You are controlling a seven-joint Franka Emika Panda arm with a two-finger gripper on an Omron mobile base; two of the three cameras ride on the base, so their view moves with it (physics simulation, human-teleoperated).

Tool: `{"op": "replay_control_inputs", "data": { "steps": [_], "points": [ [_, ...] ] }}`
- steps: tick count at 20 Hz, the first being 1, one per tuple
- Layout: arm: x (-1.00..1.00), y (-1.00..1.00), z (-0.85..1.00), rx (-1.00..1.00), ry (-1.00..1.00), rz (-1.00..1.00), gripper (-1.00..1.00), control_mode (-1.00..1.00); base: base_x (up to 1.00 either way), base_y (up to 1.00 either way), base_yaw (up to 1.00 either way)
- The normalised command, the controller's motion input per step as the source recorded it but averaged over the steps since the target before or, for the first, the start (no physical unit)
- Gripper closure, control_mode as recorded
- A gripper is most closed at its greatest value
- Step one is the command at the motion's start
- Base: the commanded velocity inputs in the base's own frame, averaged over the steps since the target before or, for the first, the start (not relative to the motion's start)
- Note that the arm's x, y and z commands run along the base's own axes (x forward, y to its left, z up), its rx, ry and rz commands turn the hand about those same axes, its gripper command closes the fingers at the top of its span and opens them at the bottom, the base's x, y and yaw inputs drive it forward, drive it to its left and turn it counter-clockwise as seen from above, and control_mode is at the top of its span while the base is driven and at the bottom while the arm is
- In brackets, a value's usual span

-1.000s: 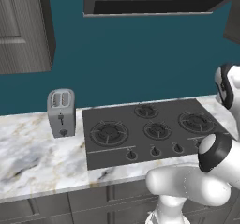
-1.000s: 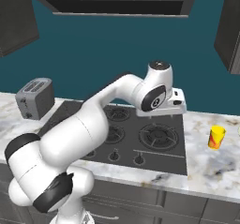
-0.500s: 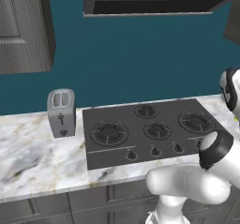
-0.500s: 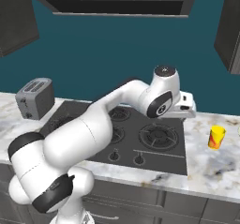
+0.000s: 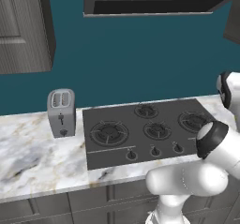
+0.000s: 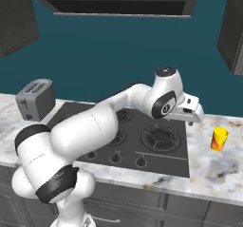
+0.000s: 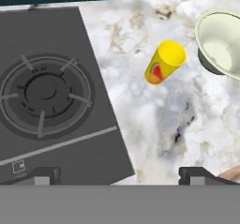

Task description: Pick the cup and bowl from the counter and place them on the counter next to the sink.

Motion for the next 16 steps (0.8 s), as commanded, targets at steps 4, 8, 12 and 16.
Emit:
{"op": "replay_control_inputs", "data": {
  "steps": [4, 8, 12, 16],
  "points": [
    [0.44, -0.63, -0.12, 0.0, 0.04, 0.0, -1.0, -1.0, 0.0, 0.0, 0.0],
    [0.38, -0.5, -0.1, 0.01, 0.03, 0.01, -1.0, -1.0, 0.0, 0.0, 0.0],
    [0.15, -0.27, 0.0, 0.0, 0.0, 0.03, -1.0, -1.0, 0.0, 0.0, 0.0],
    [0.14, -0.22, 0.0, 0.02, 0.0, 0.05, -1.0, -1.0, 0.0, 0.0, 0.0]
  ]
}}
